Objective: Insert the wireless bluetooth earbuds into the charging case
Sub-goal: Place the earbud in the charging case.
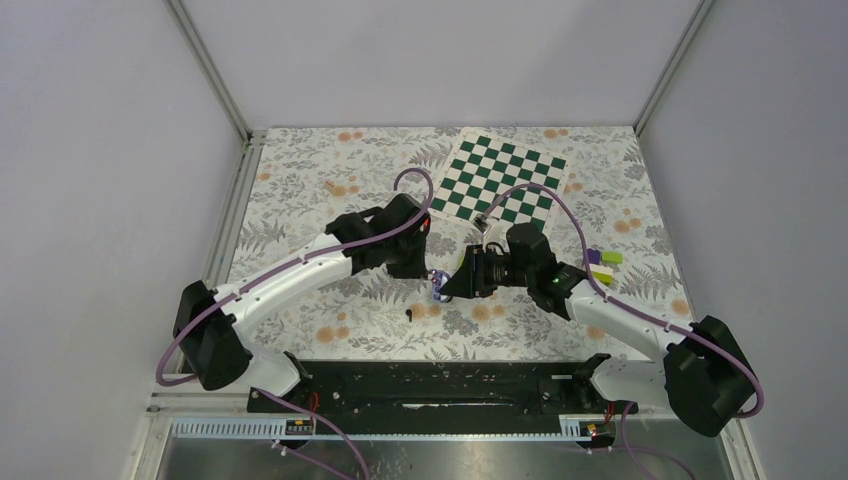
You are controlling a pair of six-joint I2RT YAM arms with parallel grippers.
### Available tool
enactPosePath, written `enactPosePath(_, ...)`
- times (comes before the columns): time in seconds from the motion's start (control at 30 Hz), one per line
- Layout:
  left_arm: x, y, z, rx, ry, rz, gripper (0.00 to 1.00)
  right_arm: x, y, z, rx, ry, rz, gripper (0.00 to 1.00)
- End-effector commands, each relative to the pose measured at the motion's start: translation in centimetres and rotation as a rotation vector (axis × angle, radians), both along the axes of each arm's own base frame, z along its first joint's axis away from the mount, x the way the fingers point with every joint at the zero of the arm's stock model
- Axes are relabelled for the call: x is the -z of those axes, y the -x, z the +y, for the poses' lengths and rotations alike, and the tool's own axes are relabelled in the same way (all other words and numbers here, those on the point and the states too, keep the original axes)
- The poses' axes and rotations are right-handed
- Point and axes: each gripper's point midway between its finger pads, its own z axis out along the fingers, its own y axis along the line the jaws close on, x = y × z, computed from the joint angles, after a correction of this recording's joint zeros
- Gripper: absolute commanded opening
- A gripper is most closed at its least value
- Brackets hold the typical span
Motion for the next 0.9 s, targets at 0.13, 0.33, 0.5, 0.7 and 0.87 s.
enactPosePath(0.13, -2.0, -1.27, -1.74, -0.007, 0.052, -0.061, 0.0, -2.47, -0.27, 1.07, -0.032, -0.07, -0.047, 0.0)
enactPosePath(0.33, -1.62, -1.28, -1.88, -0.004, 0.04, -0.057, 0.0, -2.47, -0.29, 1.04, -0.027, -0.07, -0.046, 0.0)
enactPosePath(0.5, -1.33, -1.27, -1.83, -0.007, 0.029, -0.055, 0.0, -2.64, -0.31, 1.08, -0.026, -0.074, -0.048, 0.0)
enactPosePath(0.7, -1.4, -1.19, -2.16, 0.001, 0.029, -0.057, 0.0, -2.79, -0.35, 1.29, -0.027, -0.078, -0.05, 0.0)
enactPosePath(0.87, -1.23, -1.27, -2.06, -0.001, 0.008, -0.057, 0.0, -2.79, -0.3, 1.51, -0.03, -0.081, -0.047, 0.0)
